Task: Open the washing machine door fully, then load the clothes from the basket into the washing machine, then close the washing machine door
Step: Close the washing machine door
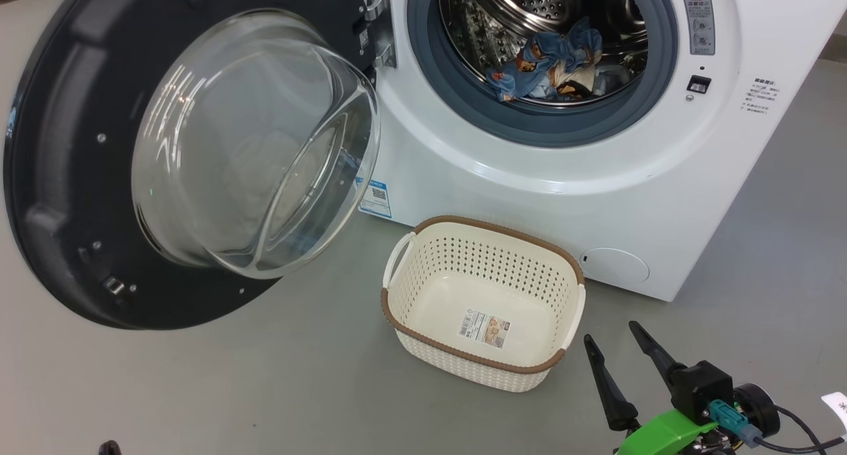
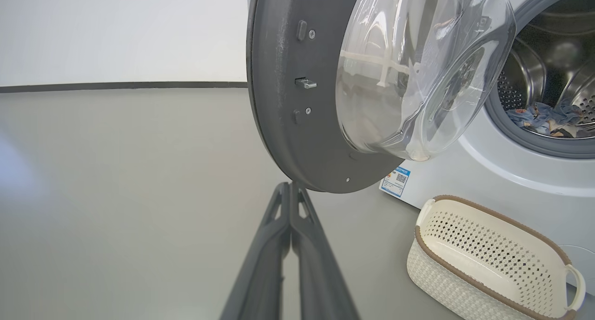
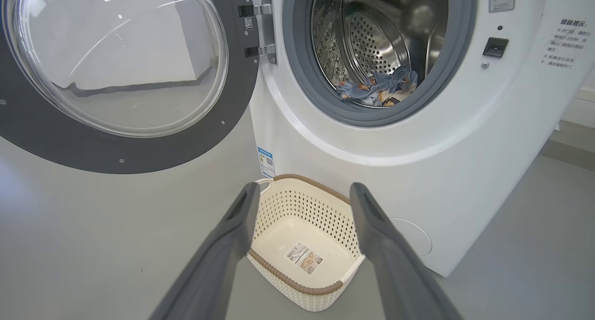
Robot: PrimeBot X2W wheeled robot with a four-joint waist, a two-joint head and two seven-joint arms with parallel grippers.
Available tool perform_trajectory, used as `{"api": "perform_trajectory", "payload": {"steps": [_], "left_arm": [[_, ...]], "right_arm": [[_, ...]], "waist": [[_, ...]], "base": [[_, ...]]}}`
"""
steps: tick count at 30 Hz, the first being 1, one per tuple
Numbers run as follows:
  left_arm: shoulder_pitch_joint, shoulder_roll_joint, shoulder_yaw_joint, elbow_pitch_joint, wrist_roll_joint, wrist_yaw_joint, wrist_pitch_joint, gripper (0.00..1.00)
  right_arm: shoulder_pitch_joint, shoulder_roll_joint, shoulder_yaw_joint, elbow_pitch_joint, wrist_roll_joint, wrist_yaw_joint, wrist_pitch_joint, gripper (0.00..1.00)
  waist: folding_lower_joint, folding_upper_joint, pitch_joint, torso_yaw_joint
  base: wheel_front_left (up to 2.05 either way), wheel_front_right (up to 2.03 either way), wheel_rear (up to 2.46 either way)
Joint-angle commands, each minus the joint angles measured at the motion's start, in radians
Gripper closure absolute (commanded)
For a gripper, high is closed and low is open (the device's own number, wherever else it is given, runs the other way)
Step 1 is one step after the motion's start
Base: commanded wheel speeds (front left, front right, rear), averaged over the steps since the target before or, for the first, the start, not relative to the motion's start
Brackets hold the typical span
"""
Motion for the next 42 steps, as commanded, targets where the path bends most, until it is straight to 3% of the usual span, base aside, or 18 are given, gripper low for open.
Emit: {"api": "perform_trajectory", "payload": {"steps": [1,13,24,29,34,38,42], "left_arm": [[-0.017,0.012,0.033,-0.032,-0.012,0.002,-0.012,1.00],[-0.117,0.013,0.153,-0.030,-0.041,-0.069,-0.012,1.00],[-0.324,0.042,0.330,-0.010,-0.013,-0.187,-0.012,1.00],[-0.426,0.066,0.404,0.033,-0.080,-0.223,-0.012,1.00],[-0.513,0.126,0.428,0.124,-0.145,-0.250,-0.012,1.00],[-0.578,0.164,0.440,0.216,-0.241,-0.261,0.015,1.00],[-0.655,0.181,0.493,0.330,-0.436,-0.266,0.086,1.00]], "right_arm": [[-0.028,0.001,0.020,-0.021,-0.007,0.002,-0.012,0.00],[-0.013,0.001,0.009,-0.028,0.003,0.002,-0.012,0.00],[-0.011,0.001,0.006,-0.026,0.004,0.002,-0.012,0.00],[-0.012,0.001,0.004,-0.029,-0.002,0.002,-0.012,0.00],[-0.015,0.001,0.006,-0.032,-0.011,0.002,-0.012,0.00],[-0.020,0.001,0.010,-0.033,-0.015,0.002,-0.012,0.00],[-0.024,0.001,0.016,-0.031,-0.018,0.002,-0.012,0.00]], "waist": [[0.0000,0.0000,0.001,0.000],[0.0000,0.0000,0.005,-0.003],[0.0000,0.0000,0.009,-0.005],[0.0000,0.0000,0.015,-0.010],[0.0000,0.0000,0.023,-0.021],[0.0000,0.0000,0.028,-0.030],[0.0000,0.0000,0.031,-0.041]], "base": [[0.00,0.00,0.00],[0.00,0.00,0.00],[0.00,0.00,0.00],[0.00,0.00,0.00],[0.00,0.00,0.00],[0.00,0.00,0.00],[0.00,0.00,0.00]]}}
